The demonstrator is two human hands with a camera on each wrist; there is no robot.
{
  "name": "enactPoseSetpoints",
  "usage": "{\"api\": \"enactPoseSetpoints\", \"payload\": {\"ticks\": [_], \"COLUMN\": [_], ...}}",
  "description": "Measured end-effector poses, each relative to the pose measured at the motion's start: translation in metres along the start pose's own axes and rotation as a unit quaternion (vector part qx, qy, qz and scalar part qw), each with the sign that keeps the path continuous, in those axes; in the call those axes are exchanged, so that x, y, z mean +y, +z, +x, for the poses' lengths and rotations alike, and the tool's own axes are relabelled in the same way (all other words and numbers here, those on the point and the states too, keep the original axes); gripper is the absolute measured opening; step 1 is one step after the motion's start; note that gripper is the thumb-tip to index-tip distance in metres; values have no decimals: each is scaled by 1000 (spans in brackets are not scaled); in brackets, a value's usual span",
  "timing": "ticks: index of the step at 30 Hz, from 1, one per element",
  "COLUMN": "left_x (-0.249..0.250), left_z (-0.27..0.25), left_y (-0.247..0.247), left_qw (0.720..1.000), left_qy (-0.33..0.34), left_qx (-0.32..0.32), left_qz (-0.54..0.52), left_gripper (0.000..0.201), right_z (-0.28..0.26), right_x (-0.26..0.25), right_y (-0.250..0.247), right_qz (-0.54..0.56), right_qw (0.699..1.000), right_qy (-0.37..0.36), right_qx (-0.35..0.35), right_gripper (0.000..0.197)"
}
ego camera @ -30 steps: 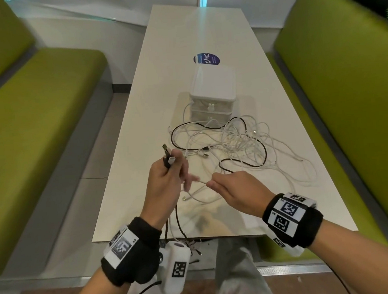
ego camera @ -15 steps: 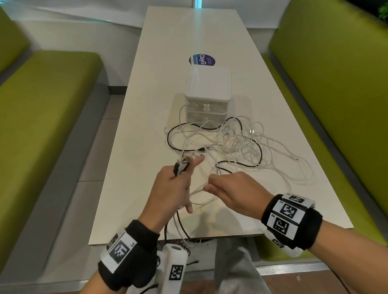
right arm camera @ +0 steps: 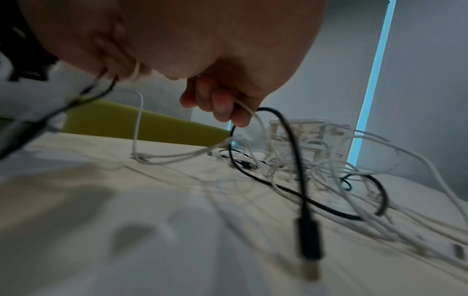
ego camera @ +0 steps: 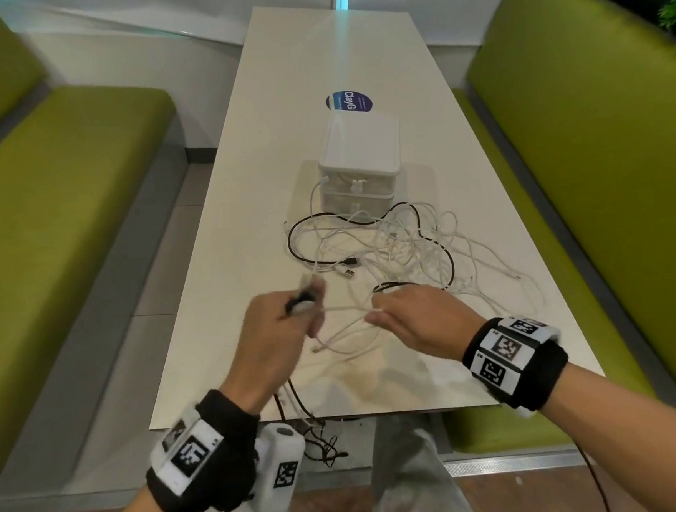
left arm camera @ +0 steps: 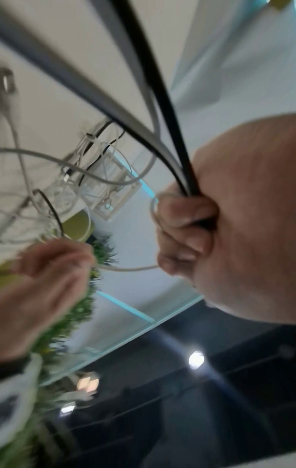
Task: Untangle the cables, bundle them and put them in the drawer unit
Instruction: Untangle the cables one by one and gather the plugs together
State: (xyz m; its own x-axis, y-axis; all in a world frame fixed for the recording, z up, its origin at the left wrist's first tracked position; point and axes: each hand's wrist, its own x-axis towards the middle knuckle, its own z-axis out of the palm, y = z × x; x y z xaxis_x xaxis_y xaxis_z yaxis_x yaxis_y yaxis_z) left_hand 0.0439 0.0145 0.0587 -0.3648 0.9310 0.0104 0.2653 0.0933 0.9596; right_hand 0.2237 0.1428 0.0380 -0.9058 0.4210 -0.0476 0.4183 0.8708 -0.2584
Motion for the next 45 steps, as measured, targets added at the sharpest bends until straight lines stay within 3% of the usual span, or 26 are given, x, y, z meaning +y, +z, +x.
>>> {"api": "enactPoseSetpoints", "payload": {"ticks": [2,4,5,8,10,13,15,17,20,22,25,29,32,34,37,39,43,45], "left_x": [8,14,12,3,-3,-1,6,11,8,5,1,-1,-2,-5,-11,-12,-7,-6], "left_z": [-2,-1,0,7,5,-3,-8,-10,-8,-8,-9,-9,-7,-5,-3,-3,-5,-5], "left_y": [-10,-15,-14,-11,-7,0,4,7,9,8,8,9,6,3,-2,-2,0,1], "left_qw": [974,946,957,995,989,973,958,952,969,975,978,984,987,988,982,978,970,969], "left_qy": [-2,2,5,24,53,146,220,259,213,192,181,155,124,85,33,21,24,28], "left_qx": [45,61,68,89,102,152,168,151,115,103,93,77,63,43,12,4,18,20], "left_qz": [-223,-319,-283,-22,93,90,69,64,43,39,40,37,77,123,187,210,241,246], "left_gripper": [48,48,46,23,40,62,49,37,41,44,40,56,46,42,31,27,27,27], "right_z": [3,8,9,12,13,18,23,28,30,28,26,34,47,56,64,65,67,67], "right_x": [9,14,15,15,10,4,8,14,15,12,9,6,9,11,6,2,-2,-2], "right_y": [0,1,1,2,2,7,13,19,21,23,26,33,37,35,23,14,13,16], "right_qz": [9,15,24,57,49,14,-16,-25,17,18,63,118,214,294,415,443,468,457], "right_qw": [1000,999,998,994,994,993,990,988,977,975,976,974,946,908,832,808,805,825], "right_qy": [18,35,51,95,99,114,140,152,134,110,142,177,243,286,307,298,271,255], "right_qx": [9,12,5,-21,-16,12,13,-33,-165,-191,-151,-79,10,88,205,250,243,215], "right_gripper": [40,42,41,32,32,35,40,44,65,71,42,12,7,2,6,12,18,27]}}
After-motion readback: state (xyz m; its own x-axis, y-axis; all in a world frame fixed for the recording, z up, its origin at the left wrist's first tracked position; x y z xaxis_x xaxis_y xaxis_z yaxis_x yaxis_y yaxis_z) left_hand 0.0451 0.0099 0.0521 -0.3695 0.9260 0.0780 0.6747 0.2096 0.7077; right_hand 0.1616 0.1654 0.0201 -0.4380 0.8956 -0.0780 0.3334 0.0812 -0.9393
